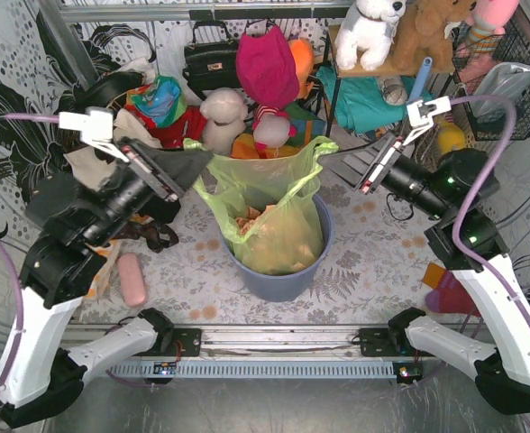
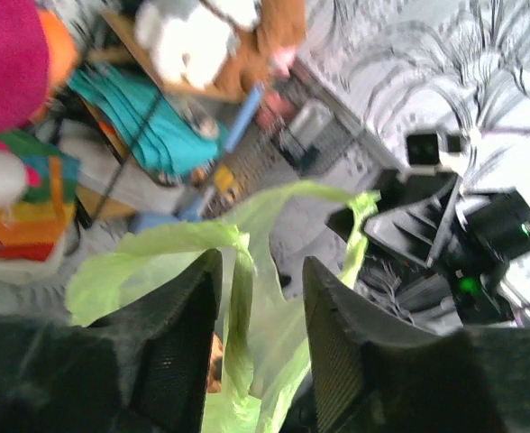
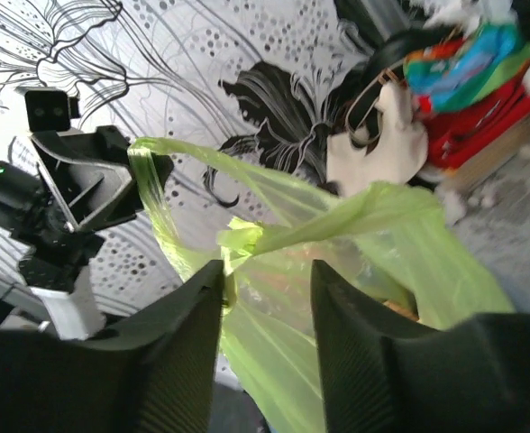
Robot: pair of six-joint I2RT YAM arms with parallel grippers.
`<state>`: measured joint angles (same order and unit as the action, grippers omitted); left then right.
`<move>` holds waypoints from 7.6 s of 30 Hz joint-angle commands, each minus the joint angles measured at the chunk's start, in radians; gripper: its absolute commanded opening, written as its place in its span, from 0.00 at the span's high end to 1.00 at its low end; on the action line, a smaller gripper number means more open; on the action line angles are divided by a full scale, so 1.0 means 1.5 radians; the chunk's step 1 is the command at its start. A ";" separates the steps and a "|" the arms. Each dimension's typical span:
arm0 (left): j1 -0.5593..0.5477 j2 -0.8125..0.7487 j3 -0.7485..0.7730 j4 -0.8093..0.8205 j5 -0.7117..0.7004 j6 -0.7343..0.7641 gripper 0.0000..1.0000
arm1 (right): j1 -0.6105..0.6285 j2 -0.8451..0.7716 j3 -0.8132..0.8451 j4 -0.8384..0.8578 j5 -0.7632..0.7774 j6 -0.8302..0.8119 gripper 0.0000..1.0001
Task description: Tie the trash bag
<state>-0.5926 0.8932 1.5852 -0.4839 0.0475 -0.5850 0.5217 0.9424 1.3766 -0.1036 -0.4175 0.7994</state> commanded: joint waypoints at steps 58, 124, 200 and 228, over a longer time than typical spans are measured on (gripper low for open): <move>0.001 0.152 0.257 0.078 0.116 0.032 0.97 | 0.128 0.160 0.337 -0.033 0.163 -0.116 1.00; 0.002 0.158 0.092 0.120 0.310 -0.059 0.63 | 0.128 0.135 0.191 -0.014 0.039 -0.023 0.56; 0.023 0.252 0.304 -0.124 0.092 0.002 0.36 | 0.128 0.183 0.246 -0.081 0.155 -0.009 0.68; 0.033 0.265 0.265 -0.052 0.245 -0.065 0.42 | 0.128 0.155 0.222 -0.089 0.173 -0.017 0.78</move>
<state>-0.5533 1.3003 1.9675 -0.6239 0.4332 -0.6842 0.7105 1.1988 1.7164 -0.2619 -0.1776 0.7956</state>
